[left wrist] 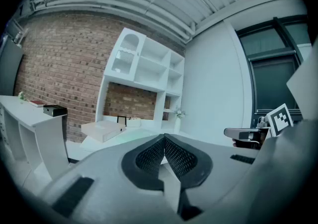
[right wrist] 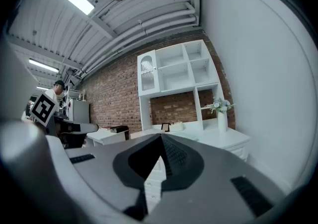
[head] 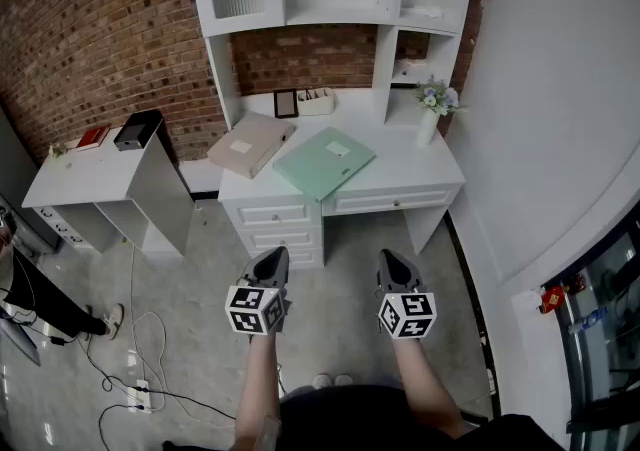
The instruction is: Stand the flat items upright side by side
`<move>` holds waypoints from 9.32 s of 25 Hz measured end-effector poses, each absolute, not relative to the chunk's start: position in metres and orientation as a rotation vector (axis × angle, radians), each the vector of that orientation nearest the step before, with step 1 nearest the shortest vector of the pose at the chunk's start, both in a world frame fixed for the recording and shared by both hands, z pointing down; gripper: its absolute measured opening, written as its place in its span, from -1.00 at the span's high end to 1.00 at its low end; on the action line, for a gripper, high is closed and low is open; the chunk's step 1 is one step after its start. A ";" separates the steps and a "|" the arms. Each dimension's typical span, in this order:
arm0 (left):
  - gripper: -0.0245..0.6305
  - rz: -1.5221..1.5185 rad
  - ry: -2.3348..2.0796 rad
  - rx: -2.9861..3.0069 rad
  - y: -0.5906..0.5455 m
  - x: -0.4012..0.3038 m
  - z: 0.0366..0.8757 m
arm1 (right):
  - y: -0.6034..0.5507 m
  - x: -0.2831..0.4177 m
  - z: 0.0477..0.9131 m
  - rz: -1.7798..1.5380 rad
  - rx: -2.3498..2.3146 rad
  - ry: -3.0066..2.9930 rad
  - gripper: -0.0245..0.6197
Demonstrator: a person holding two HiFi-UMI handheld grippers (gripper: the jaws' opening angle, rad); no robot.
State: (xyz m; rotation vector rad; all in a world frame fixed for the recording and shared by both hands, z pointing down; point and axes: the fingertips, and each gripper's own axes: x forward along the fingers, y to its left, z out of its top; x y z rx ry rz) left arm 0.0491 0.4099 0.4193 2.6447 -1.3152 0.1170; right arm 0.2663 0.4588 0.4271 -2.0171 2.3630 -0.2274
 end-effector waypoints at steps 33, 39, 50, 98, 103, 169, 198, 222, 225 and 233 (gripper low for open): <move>0.22 0.042 -1.281 2.640 0.408 0.056 0.430 | 0.446 0.250 0.424 -0.284 -1.786 2.445 0.13; 0.04 0.063 -1.319 2.592 0.415 0.047 0.442 | 0.441 0.249 0.425 -0.320 -1.739 2.454 0.05; 0.02 0.050 -1.416 2.554 0.433 0.040 0.458 | 0.428 0.243 0.428 -0.304 -1.641 2.513 0.04; -0.01 0.307 -1.246 2.567 -0.161 -0.115 0.489 | -0.117 0.054 0.462 -0.510 -1.875 2.441 0.04; -0.02 0.374 -1.214 2.571 -0.183 -0.112 0.495 | -0.134 0.055 0.468 -0.554 -1.890 2.421 0.05; -0.10 0.861 -0.622 2.406 -0.263 -0.145 0.595 | -0.170 0.017 0.576 -1.181 -2.201 2.015 0.01; -0.13 0.979 -0.405 2.212 -0.264 -0.127 0.628 | -0.184 0.010 0.632 -1.677 -2.121 1.887 -0.19; -0.13 0.875 -0.527 2.350 -0.236 -0.116 0.574 | -0.158 0.019 0.573 -1.391 -2.262 1.975 -0.16; -0.13 0.830 -0.569 2.389 -0.232 -0.113 0.559 | -0.156 0.023 0.557 -1.270 -2.267 2.030 -0.16; -0.13 0.668 -0.727 2.494 -0.226 -0.106 0.519 | -0.161 0.036 0.512 -0.911 -2.246 2.201 -0.16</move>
